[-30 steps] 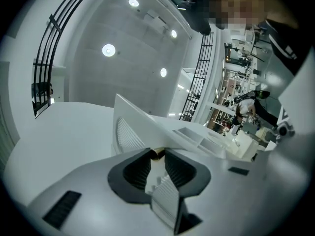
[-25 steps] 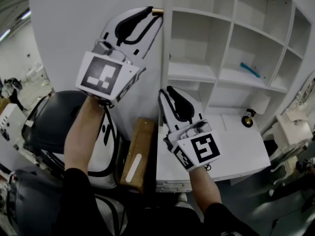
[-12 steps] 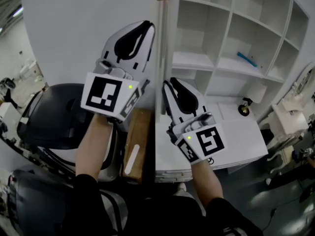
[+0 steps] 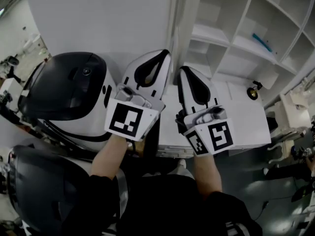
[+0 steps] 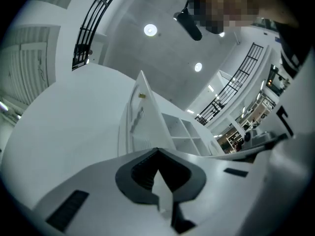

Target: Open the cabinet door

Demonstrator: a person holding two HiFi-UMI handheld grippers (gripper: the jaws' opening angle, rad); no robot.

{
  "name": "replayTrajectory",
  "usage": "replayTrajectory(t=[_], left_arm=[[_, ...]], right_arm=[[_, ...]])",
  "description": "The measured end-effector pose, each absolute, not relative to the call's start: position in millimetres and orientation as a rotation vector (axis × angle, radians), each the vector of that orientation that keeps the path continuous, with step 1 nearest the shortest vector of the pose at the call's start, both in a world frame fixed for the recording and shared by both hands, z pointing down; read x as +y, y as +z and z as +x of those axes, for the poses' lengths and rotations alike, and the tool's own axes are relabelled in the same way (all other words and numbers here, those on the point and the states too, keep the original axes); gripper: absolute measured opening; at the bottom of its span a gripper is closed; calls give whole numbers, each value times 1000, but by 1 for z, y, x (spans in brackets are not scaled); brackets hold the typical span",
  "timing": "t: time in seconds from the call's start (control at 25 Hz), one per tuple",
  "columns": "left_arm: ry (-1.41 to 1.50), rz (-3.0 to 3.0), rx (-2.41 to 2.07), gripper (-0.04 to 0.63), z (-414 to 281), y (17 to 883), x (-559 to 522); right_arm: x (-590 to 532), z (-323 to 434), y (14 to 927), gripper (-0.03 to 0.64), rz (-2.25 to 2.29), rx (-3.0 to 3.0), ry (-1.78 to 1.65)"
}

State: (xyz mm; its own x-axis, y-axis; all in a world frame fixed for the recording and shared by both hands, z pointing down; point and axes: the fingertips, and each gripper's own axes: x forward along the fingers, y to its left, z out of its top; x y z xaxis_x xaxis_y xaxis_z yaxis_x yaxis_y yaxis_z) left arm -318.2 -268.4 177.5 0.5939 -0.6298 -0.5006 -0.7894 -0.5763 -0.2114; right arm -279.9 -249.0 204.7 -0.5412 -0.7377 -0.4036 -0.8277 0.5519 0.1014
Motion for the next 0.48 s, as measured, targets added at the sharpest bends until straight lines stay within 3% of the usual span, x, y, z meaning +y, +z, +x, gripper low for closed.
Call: replayTrajectory(t=[0.48], left_arm=[[511,-2716,1305,11,-300,306,-246]], right_arm=[[-250,-243,305,21,-1497,2494,204]])
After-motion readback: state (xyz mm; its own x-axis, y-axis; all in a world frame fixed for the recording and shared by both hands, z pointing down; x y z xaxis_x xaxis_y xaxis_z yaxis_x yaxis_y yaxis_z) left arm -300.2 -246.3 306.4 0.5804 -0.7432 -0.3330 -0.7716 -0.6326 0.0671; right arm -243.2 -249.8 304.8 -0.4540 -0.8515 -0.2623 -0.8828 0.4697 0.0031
